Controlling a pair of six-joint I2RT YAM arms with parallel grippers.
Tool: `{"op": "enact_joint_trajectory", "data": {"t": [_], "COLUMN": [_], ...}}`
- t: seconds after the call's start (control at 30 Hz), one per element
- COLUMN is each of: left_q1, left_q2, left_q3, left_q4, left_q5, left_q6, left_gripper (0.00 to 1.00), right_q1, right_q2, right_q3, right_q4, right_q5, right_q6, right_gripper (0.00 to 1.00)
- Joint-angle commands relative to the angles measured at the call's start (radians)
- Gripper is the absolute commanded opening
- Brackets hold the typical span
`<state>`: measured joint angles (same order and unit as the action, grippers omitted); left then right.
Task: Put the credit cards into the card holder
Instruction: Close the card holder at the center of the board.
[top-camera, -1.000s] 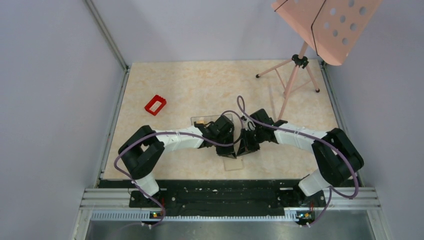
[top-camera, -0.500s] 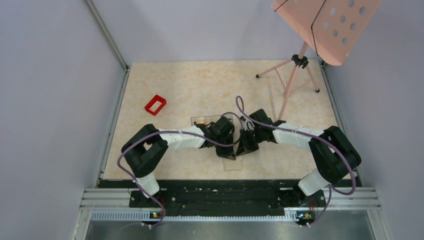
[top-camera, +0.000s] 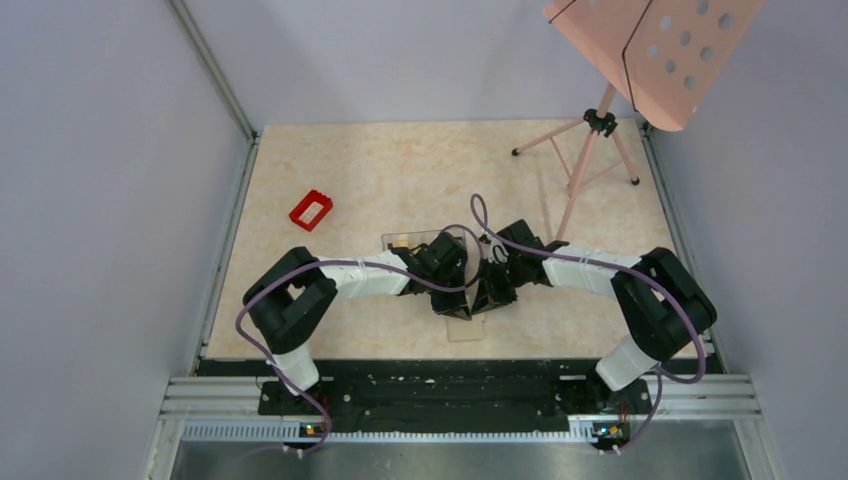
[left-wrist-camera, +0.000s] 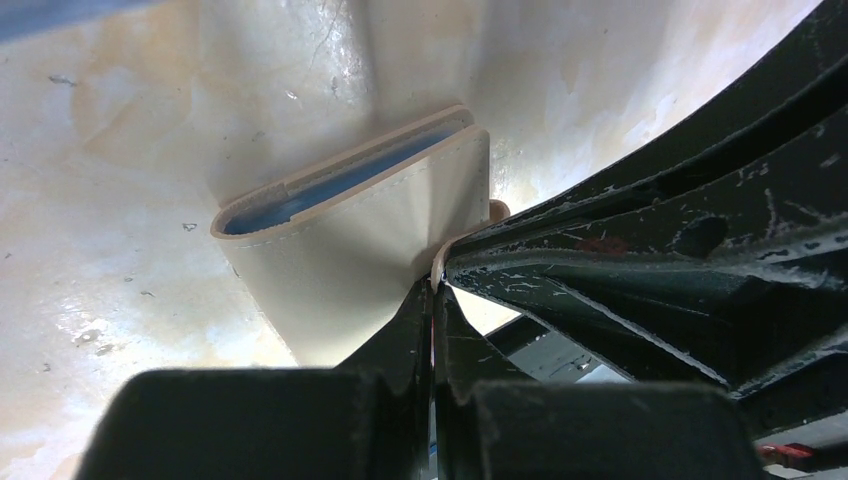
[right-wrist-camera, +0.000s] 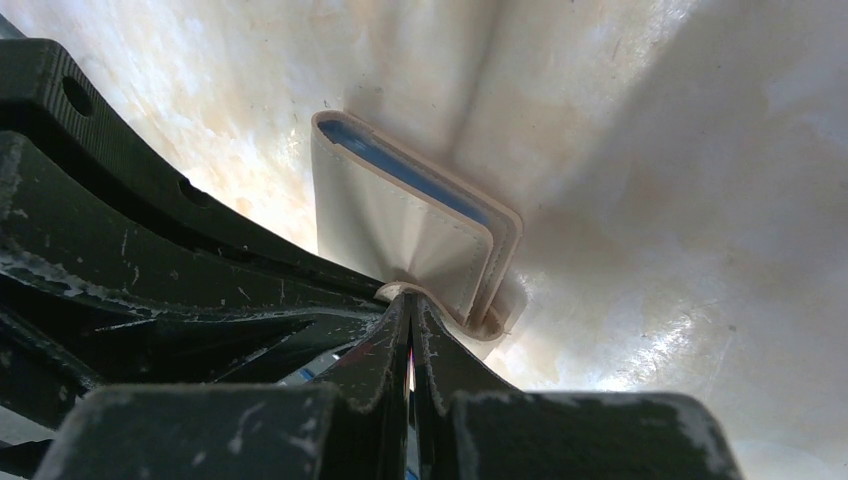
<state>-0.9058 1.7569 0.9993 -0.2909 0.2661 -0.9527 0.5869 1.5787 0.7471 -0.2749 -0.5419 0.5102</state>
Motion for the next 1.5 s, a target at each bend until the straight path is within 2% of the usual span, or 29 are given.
{"op": "enact_joint_trajectory", "data": {"t": [0.0,0.23,0.53,0.73,1.47], "left_q1": [-0.004,-0.002,-0.004,-0.004,-0.005], "left_q2": [0.052,0.054,-0.069,-0.134,-0.140], "left_q3": [-0.048,-0.042,0.022,0.025,-0.054], "left_q4": [-0.036,-0.030,0.014,0.045,-0.011], "left_q5": [-0.039,-0.038,-0.048,-0.059,-0.062], "left_q6": [-0.009,-0.002,0.050,0.055,-0.019], "left_gripper": [0.00,0.00,0.00,0.00,0.00], "right_q1": [0.021,0.057,0.056,0.056,0.057], "right_q2": [0.063,0.113,-0.031,-0.063,-0.095], "right_q3": [-0.006,-0.016,0.041,0.063,0.081], "right_q4": [-0.047,-0.079,-0.060,-0.046,-0.018], "right_q5": [0.074,0.139,0.084,0.067,0.040], "right_q6": [-0.010,-0.022,-0.015,0.005,0.004], "right_gripper": [0.00,0.00,0.00,0.00,0.00]}}
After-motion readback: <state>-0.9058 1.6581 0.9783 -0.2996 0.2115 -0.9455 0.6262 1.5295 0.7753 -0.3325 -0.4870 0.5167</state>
